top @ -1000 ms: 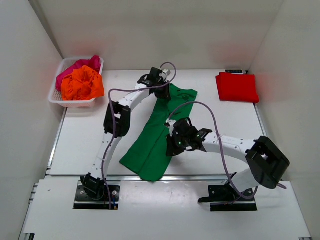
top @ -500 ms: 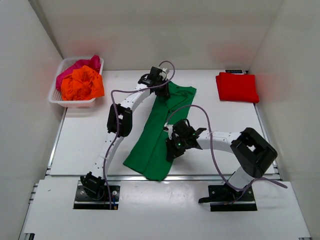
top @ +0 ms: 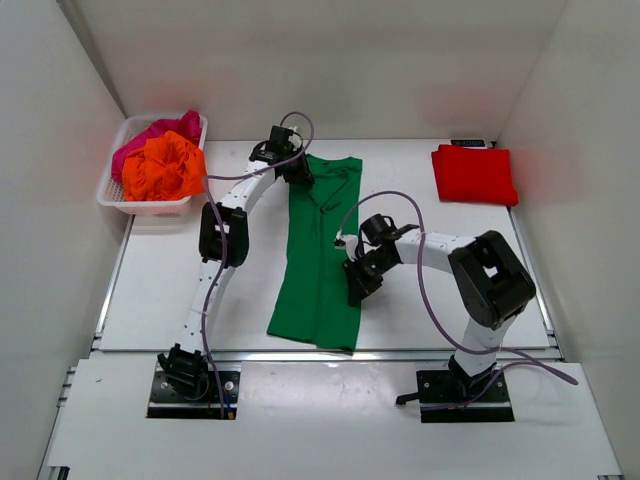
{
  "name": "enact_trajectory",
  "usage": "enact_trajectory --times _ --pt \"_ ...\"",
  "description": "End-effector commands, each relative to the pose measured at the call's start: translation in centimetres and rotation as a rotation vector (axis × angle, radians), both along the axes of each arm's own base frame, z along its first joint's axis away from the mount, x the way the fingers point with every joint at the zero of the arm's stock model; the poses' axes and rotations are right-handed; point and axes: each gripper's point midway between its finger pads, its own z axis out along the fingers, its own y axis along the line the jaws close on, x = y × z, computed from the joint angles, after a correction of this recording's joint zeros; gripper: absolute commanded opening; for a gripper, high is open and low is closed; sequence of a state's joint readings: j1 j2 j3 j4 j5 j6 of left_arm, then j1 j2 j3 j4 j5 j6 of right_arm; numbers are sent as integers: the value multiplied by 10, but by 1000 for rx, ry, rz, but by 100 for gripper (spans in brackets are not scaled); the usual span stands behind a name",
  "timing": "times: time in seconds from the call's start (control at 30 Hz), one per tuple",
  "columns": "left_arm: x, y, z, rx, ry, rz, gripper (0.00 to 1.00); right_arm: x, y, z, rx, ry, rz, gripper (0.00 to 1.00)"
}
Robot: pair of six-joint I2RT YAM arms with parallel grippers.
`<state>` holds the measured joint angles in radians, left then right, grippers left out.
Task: Fold and stack the t-shirts
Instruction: Rotate the tshirt 90 degrees, then grab the bottom of the folded rectangular tshirt with both arms
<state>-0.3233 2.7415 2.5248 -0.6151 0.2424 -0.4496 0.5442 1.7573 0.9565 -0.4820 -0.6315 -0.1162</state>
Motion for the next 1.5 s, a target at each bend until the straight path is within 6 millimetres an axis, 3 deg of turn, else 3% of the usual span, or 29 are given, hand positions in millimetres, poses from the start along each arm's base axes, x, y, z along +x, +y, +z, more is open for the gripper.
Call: enact_trajectory --times 0.0,0.17,0.27,0.33,0.4,0.47,0.57,0.6,0.67,0.73,0.8,0.83,0.9,0.93,1.0,1.07,1.13,1.23,1.33,1.37,1.43,1.47 --pt "12 4 20 -1 -76 20 25 -3 -19 -17 -69 -4 114 3" --pt "20 -24 40 -58 -160 -55 25 2 -10 -14 -49 -24 183 2" --pt "18 -39 35 -87 -177 -97 25 4 -12 -17 -61 -33 218 3" --pt "17 -46 38 -101 -196 -118 31 14 -10 -15 -71 -78 220 3" --pt "24 -46 53 -144 -223 -110 37 27 -3 -5 -76 -146 198 3" --pt "24 -56 91 -221 -266 -138 38 47 3 19 -67 -253 149 4" --pt "32 -35 167 -273 -363 -99 40 64 19 60 -7 -366 69 8" --pt "31 -30 179 -274 -370 -91 41 66 24 70 25 -380 38 13" --pt "22 1 220 -270 -380 -46 42 56 41 86 84 -402 18 20" --pt "9 23 236 -290 -366 -37 41 41 58 85 123 -371 20 26" --pt "-21 50 231 -278 -310 -22 42 20 82 79 165 -308 23 27" --pt "-26 68 228 -265 -305 0 42 10 88 77 185 -290 36 24" --pt "-68 87 215 -225 -278 22 42 -7 113 77 250 -258 43 21" --pt "-74 102 215 -223 -288 47 42 -14 121 77 271 -258 57 20" --pt "-118 114 196 -233 -230 63 41 -24 133 67 291 -227 58 19" --pt "-147 120 186 -233 -212 62 41 -31 140 60 292 -206 76 17" --pt "-181 122 159 -201 -164 58 42 -40 142 49 272 -179 96 17" --pt "-219 115 150 -196 -149 28 42 -56 133 25 207 -110 119 16" --pt "-247 109 126 -188 -93 6 42 -74 114 10 159 -56 153 13" --pt "-254 106 131 -187 -105 -6 42 -78 110 11 157 -48 157 13" --pt "-275 106 113 -167 -70 -12 42 -89 93 4 138 -14 161 12" --pt "-279 103 118 -177 -88 -25 42 -90 90 8 148 -19 166 12"
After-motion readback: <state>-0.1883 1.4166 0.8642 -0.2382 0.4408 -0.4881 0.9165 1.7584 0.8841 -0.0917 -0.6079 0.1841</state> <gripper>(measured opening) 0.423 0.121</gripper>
